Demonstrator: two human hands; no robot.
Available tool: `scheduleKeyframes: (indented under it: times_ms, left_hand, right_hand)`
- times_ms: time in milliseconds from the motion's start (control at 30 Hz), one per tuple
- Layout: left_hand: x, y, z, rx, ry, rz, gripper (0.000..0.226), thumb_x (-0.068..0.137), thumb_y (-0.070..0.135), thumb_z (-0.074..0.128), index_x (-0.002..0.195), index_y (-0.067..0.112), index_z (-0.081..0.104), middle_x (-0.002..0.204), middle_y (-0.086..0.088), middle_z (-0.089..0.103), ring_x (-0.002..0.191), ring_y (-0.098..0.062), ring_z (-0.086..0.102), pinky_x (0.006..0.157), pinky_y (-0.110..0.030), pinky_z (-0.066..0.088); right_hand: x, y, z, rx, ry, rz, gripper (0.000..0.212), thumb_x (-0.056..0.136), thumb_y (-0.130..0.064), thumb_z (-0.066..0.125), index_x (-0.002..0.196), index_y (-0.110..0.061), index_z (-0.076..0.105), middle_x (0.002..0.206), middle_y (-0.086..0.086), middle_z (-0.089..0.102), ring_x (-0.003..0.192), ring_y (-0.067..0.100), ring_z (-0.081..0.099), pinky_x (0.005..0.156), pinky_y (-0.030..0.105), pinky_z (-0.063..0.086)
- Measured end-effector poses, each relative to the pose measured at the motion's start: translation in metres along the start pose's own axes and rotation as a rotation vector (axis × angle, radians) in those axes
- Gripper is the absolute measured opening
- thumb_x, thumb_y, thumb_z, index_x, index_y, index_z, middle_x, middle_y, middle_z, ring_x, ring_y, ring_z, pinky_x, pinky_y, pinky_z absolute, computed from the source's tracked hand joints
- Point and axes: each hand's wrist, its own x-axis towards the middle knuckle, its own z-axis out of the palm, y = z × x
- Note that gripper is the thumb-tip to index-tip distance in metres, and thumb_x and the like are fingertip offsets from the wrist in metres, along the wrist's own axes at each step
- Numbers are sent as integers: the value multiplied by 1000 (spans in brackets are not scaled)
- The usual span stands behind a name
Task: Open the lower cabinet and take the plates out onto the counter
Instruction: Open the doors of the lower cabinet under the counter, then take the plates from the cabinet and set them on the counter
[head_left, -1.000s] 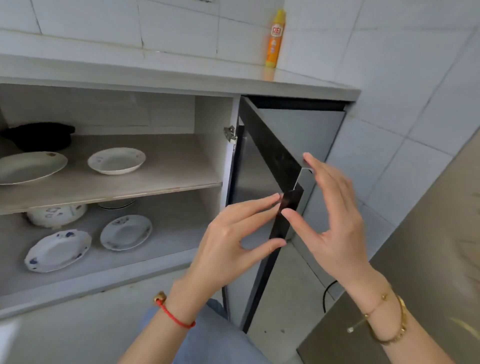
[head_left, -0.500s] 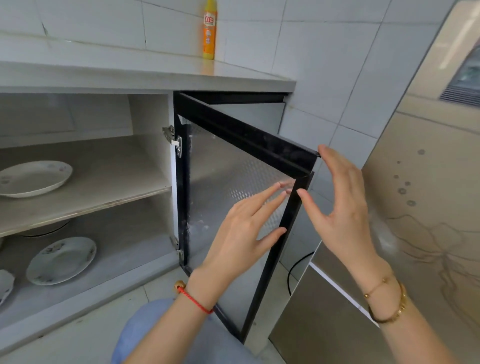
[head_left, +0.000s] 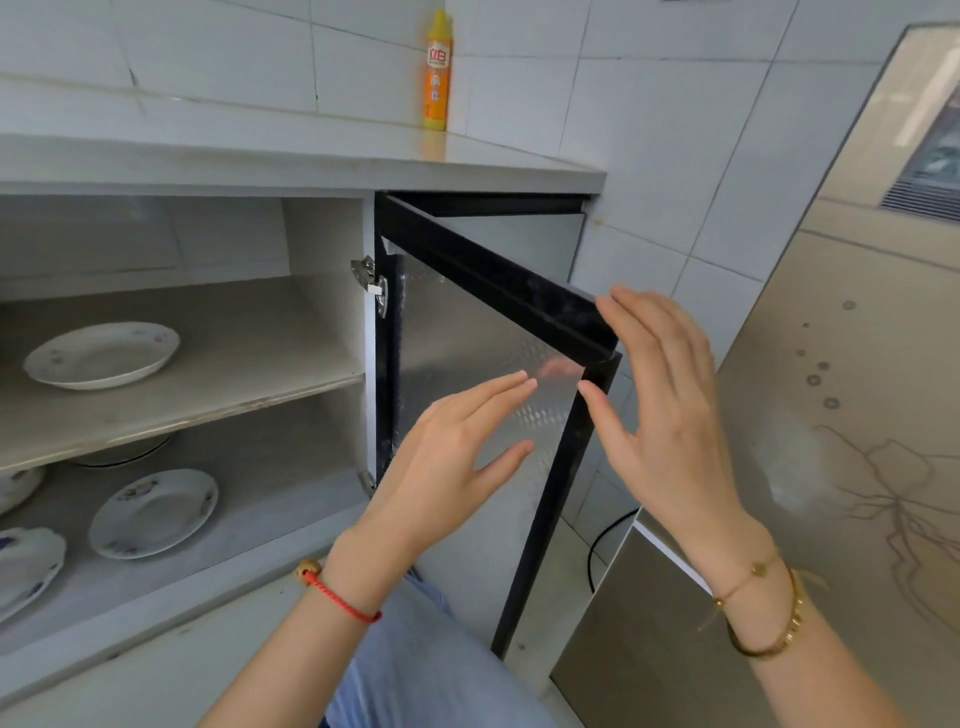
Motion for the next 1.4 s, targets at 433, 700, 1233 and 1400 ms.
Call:
scheduleKeyframes:
  times_ms: [433, 700, 1233, 1400]
  left_hand:
    - [-77, -78, -126, 323, 266, -352, 45, 92, 33, 60, 136, 24, 53, 131, 10, 60, 120, -8, 53, 98, -18, 37]
    - [-122, -142, -186, 450, 348, -596, 41, 93, 28, 60, 133, 20, 55, 130, 4, 61, 120, -14, 56, 101, -31, 46]
    - [-133, -353, -211, 396, 459, -1060, 38, 90, 27, 62, 126, 14, 61, 121, 1, 67, 110, -15, 63, 97, -34, 49]
    - [-117, -431, -208, 307, 415, -1196, 44, 89, 24, 63, 132, 12, 58, 124, -6, 67, 109, -23, 65, 97, -39, 51]
  right_hand:
    - [41, -109, 76, 387, -72, -190, 45, 95, -24, 58, 136, -9, 49, 137, 3, 52, 136, 19, 38, 115, 37, 31]
    - [80, -168, 190, 654, -262, -120, 42, 94, -29, 55, 134, -18, 48, 132, -6, 50, 132, 9, 38, 113, 24, 30]
    - [149, -239, 460, 820, -656, 34, 43, 94, -31, 56, 132, -12, 51, 130, 10, 54, 124, 28, 48, 103, 34, 37]
    - [176, -257, 529, 849, -717, 111, 40, 93, -26, 58, 129, -7, 53, 130, 15, 56, 123, 33, 48, 101, 37, 38]
